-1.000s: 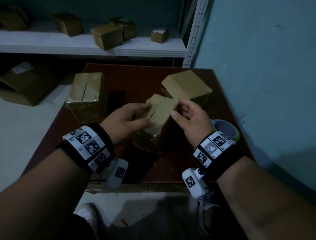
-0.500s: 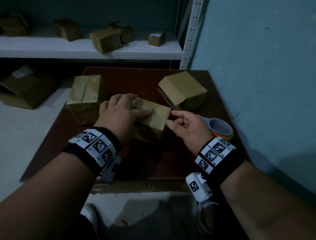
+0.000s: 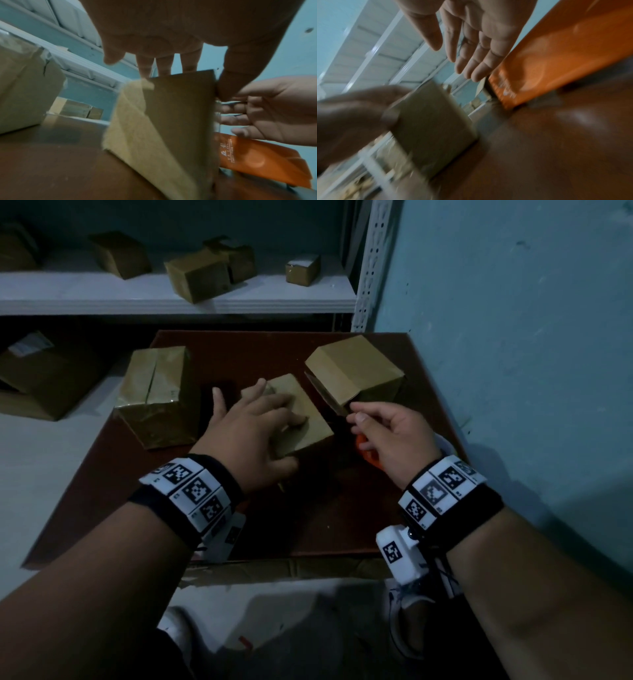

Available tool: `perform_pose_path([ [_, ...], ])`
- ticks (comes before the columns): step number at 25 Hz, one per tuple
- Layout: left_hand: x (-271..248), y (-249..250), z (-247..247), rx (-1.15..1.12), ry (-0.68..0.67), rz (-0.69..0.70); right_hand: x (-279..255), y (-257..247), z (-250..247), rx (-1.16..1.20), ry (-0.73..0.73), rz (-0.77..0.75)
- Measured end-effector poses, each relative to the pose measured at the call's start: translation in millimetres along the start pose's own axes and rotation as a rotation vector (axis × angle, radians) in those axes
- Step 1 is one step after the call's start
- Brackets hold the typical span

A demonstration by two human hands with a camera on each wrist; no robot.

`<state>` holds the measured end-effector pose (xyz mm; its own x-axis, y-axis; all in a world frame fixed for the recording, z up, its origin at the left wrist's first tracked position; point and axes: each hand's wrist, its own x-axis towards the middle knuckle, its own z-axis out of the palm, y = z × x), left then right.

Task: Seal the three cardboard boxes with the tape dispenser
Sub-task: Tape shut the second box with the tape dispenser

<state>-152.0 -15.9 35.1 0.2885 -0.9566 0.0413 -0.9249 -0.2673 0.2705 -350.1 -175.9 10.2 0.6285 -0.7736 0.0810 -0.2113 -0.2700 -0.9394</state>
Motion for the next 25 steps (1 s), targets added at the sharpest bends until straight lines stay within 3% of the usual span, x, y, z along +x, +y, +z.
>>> perform_pose_path([
  [5,3.9,-15.4,4.6,-0.249,0.0,0.051,6.5,-0.3,-24.1,-0.06,0.157,0.006],
  [10,2.1,-16.4,5.7,-0.327,0.028,0.041,10.5,4.4,-38.4,-0.289,0.209,0.066],
  [16,2.3,-18.5,7.7,-0.372,0.033,0.023,13.0,23.2,-46.3,-0.75,0.027,0.247],
  [22,5.3,-18.2,7.9,-0.415,0.068,-0.041,10.4,23.8,-48.4,-0.999,-0.164,0.227],
  [25,4.7,-12.7,5.4,-0.441,0.108,-0.09,5.6,12.3,-50.3,-1.057,-0.162,0.167],
])
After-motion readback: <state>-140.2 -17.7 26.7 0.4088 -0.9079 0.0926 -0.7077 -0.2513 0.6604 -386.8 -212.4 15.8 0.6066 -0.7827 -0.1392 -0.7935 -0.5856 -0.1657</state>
